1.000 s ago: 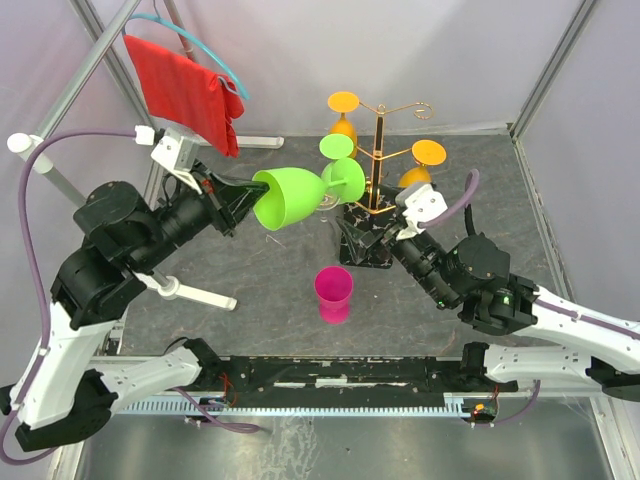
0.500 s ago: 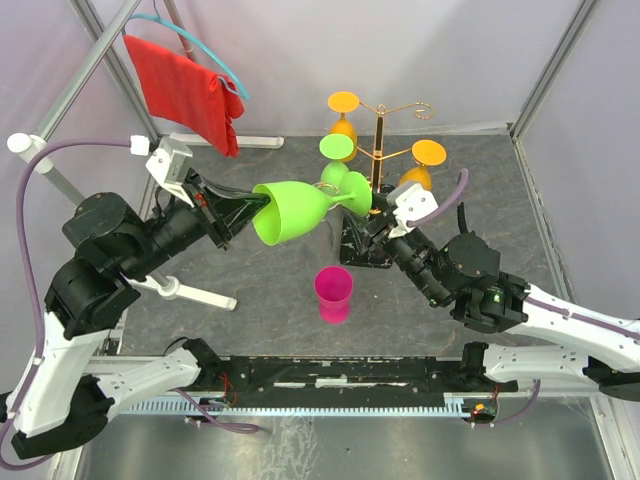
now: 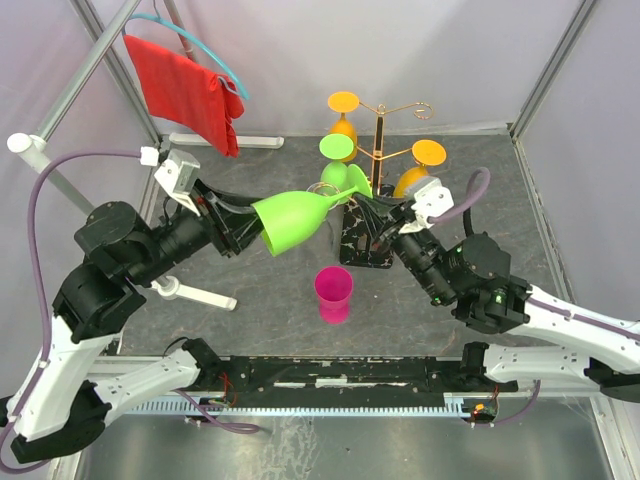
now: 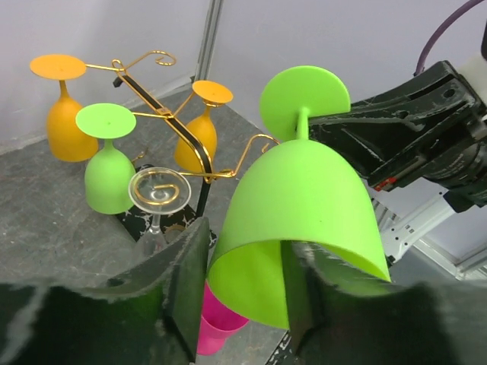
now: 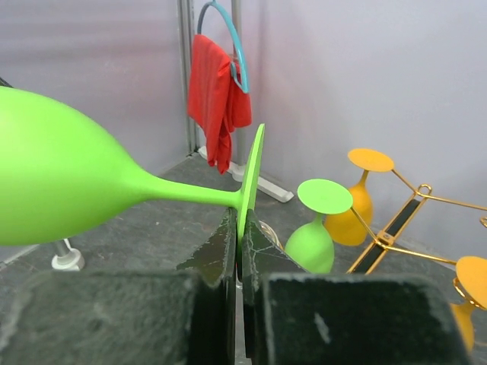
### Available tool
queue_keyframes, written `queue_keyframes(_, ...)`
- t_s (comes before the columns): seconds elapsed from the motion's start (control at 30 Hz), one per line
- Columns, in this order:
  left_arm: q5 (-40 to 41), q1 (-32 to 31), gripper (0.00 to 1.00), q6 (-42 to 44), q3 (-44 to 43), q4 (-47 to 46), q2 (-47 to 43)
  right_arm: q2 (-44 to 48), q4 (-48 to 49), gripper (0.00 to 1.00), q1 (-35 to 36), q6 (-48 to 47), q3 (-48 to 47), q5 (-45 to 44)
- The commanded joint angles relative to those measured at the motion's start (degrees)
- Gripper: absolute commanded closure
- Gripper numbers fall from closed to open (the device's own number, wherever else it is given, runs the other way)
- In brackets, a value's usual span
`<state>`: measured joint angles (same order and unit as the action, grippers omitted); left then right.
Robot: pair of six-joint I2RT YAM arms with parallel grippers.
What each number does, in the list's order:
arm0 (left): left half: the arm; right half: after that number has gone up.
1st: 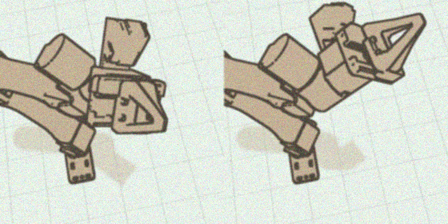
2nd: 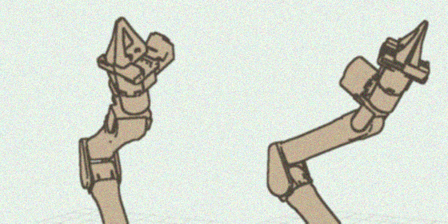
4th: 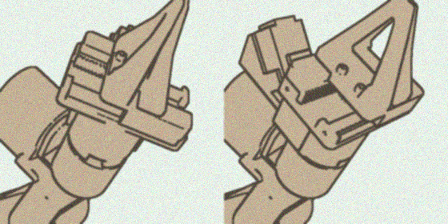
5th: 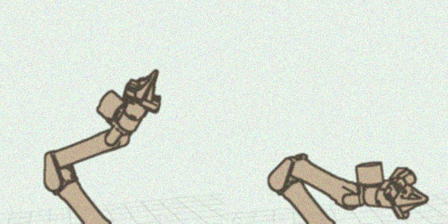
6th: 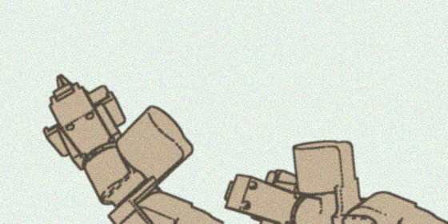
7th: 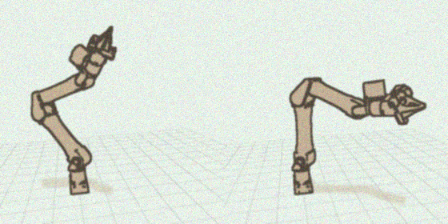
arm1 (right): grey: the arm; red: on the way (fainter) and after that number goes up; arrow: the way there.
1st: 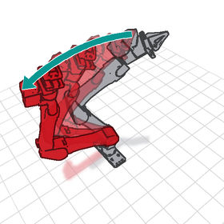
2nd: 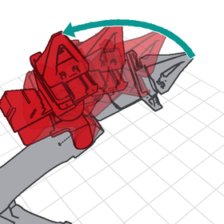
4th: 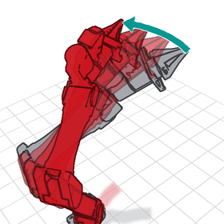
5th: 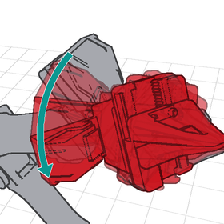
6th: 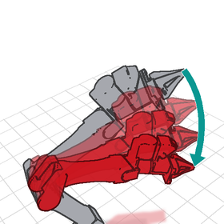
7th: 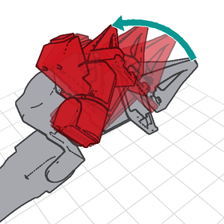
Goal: Place the wine glass upside down on the wine glass rack
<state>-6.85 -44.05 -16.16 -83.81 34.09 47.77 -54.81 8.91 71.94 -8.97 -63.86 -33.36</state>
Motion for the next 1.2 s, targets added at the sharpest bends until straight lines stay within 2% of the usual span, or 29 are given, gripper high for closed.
queue_keyframes(0.0,-2.09,-0.09,0.41,-2.04,1.05,-4.05,-1.21,-1.36,-0.43,0.99,0.0,-2.48,-0.47,-2.2)
queue_keyframes(0.1,-2.31,-0.07,0.28,-1.61,2.47,-0.84,-1.7,-2.56,-1.75,0.99,-0.17,-4.72,-2.3,-5.1)
queue_keyframes(0.2,-0.93,-0.09,0.2,-1.44,5.01,4.15,-2.72,-3.73,-4.28,0.99,-0.94,-7.81,-5.19,-7.61)
queue_keyframes(0.43,3.91,-0.07,0.16,-2.88,10.47,11.96,-7.62,-3.64,-8.34,0.99,-4.99,-11.57,-8.7,-10.04)
queue_keyframes(0.6,6.02,-0.02,0.15,-2.47,7.02,16.31,-8.46,-3.64,-12.03,0.99,-7.85,-14.57,-9.76,-9.39)
queue_keyframes(0.7,4.43,-0.07,0.15,-1.44,3.4,16.64,-7.37,-3.45,-13.36,0.99,-8.14,-17.65,-9.55,-9.07)
queue_keyframes(0.93,-0.65,-0.08,0.15,2.72,-5.39,15.07,0.45,-0.6,-17.56,0.99,-8.19,-24.96,-8.01,1.75)
queue_keyframes(1.17,-7.55,-0.07,0.15,5.87,-9.25,11.05,8.71,1.6,-19.74,0.99,-8.2,-31.84,-6.39,15.47)
